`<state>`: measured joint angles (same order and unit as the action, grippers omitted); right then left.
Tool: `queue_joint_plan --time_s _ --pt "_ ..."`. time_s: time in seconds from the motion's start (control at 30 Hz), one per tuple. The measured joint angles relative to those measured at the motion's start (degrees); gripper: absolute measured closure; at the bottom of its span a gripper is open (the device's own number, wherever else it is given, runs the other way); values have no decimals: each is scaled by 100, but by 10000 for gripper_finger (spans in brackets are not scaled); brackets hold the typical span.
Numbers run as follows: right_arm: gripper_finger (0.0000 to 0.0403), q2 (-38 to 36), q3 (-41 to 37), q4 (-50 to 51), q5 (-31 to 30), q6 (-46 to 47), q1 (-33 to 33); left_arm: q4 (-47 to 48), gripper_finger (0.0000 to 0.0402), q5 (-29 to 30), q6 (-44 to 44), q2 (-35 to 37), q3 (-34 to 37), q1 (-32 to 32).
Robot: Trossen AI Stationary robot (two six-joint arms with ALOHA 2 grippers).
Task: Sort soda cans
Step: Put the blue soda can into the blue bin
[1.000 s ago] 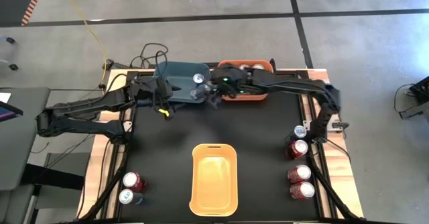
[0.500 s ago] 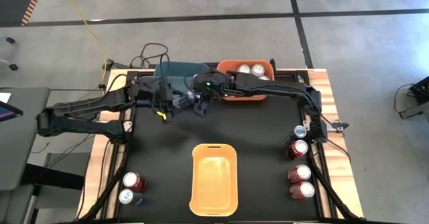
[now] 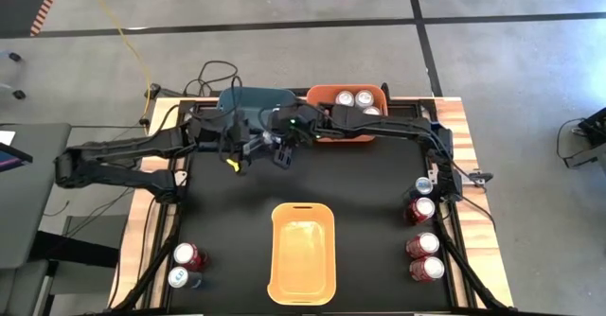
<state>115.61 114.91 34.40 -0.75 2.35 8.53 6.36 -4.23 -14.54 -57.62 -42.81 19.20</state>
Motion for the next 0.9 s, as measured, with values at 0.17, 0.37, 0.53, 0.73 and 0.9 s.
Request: queue_joint_plan --time_s 0.17,0.37,0.53,0.73,0.9 --pt "147 -4 9 282 -9 -79 -21 -63 175 4 63 -57 0 -2" --pt "107 -16 -2 768 -91 263 142 -155 176 25 203 -47 2 8" --pt "98 -42 -2 718 -87 320 239 -220 168 97 289 -38 0 2" --pt "97 -71 -133 835 -95 343 138 -243 171 46 395 96 0 -2" --pt "96 -59 -850 467 -103 544 -177 99 168 17 396 421 3 -4"
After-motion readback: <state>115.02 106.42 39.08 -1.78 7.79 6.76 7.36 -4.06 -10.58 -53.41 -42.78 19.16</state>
